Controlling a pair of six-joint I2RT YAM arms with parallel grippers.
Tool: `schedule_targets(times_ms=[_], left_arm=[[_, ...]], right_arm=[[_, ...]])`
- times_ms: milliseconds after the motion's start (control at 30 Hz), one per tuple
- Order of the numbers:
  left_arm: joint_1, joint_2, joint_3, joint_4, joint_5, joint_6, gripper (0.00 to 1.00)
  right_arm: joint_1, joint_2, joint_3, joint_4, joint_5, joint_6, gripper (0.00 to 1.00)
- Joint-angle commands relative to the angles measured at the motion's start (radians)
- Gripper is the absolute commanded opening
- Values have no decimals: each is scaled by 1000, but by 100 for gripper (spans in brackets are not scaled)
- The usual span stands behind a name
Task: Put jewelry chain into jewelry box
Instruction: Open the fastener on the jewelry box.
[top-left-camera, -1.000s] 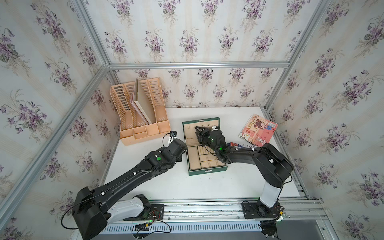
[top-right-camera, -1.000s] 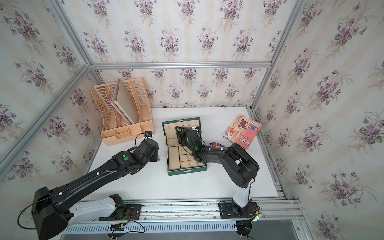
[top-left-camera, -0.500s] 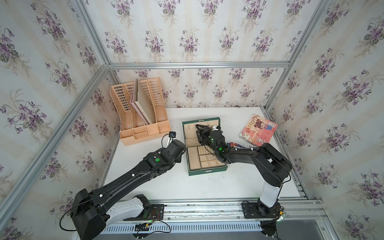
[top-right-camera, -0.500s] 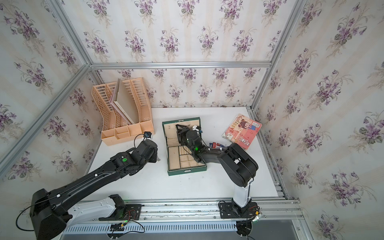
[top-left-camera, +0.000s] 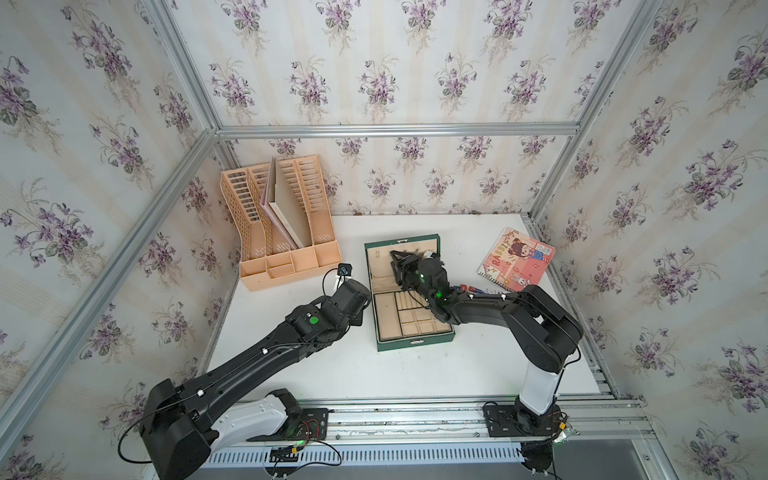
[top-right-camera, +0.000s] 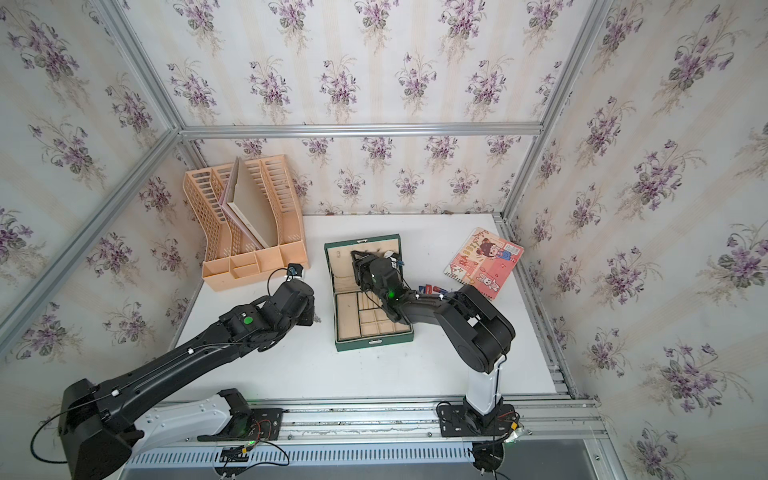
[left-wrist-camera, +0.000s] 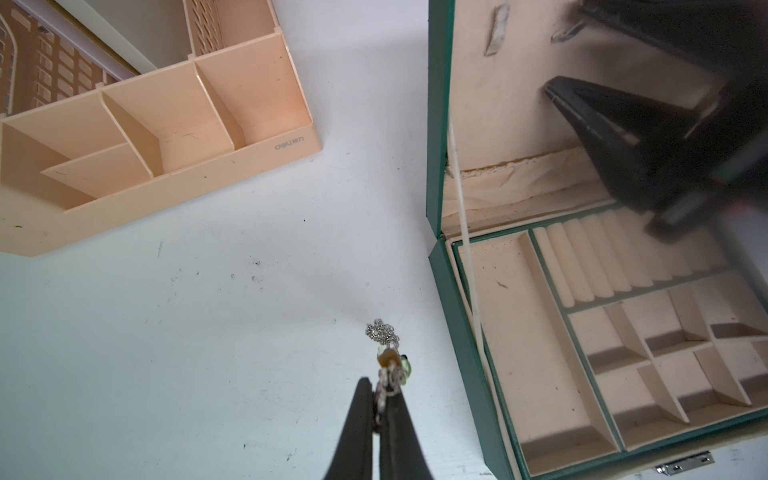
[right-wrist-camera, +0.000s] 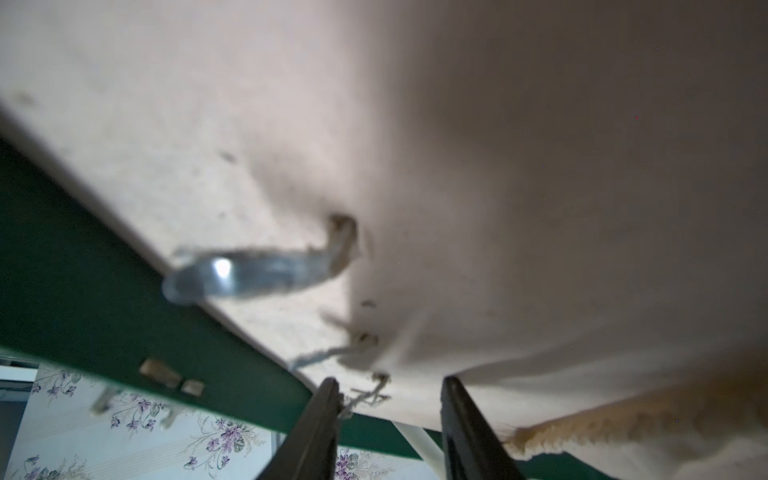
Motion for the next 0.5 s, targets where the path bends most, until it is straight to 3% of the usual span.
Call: schedule_targets(times_ms=[0,467], left_arm=[[1,-4,-2,1,-3,-8,0],[1,-6,-9,3,4,-12,0]], right_arm=[[1,9,-4,-10,-11,7,41],[18,26,-31,22,-25,10,32]])
